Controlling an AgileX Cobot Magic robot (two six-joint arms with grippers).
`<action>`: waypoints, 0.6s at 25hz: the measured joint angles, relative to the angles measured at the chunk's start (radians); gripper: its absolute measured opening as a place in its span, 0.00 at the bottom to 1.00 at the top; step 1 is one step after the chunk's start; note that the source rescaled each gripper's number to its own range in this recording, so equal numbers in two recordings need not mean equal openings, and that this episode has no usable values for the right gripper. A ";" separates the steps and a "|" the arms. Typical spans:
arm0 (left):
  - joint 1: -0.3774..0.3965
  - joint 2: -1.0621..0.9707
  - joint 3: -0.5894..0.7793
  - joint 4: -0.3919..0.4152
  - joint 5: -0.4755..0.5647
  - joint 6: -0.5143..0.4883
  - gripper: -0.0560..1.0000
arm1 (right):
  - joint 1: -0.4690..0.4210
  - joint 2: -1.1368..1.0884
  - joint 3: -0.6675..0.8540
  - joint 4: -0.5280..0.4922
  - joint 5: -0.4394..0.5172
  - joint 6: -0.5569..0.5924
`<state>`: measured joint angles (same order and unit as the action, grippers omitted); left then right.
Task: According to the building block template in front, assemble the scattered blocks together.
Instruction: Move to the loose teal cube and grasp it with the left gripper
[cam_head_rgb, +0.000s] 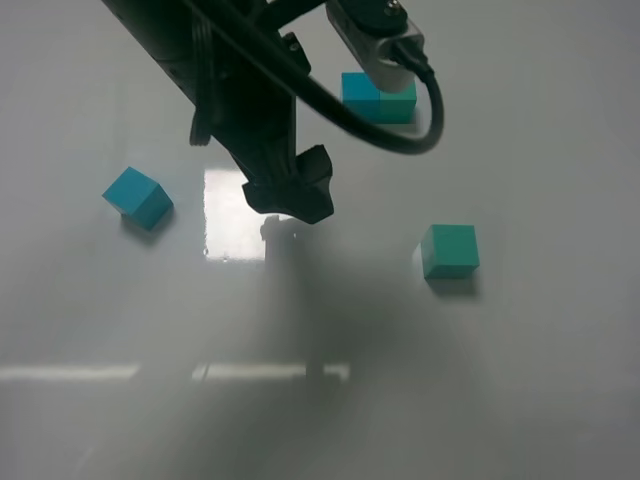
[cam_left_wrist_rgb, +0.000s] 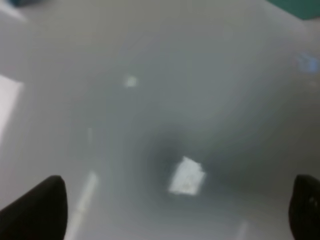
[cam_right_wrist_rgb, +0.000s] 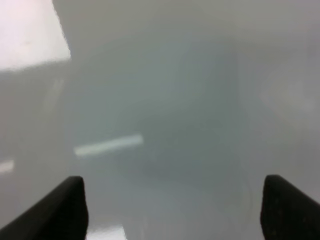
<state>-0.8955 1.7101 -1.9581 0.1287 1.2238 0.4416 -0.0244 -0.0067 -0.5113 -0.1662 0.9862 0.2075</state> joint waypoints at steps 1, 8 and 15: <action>-0.017 0.019 -0.009 -0.003 -0.001 0.015 1.00 | 0.000 0.000 0.000 0.000 0.000 0.000; -0.066 0.120 -0.021 -0.035 -0.061 0.088 1.00 | 0.000 0.000 0.000 0.000 0.000 0.000; -0.076 0.156 -0.021 -0.142 -0.212 0.176 1.00 | 0.000 0.000 0.000 0.000 0.000 0.000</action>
<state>-0.9712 1.8658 -1.9788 -0.0135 1.0116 0.6180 -0.0244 -0.0067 -0.5113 -0.1662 0.9862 0.2075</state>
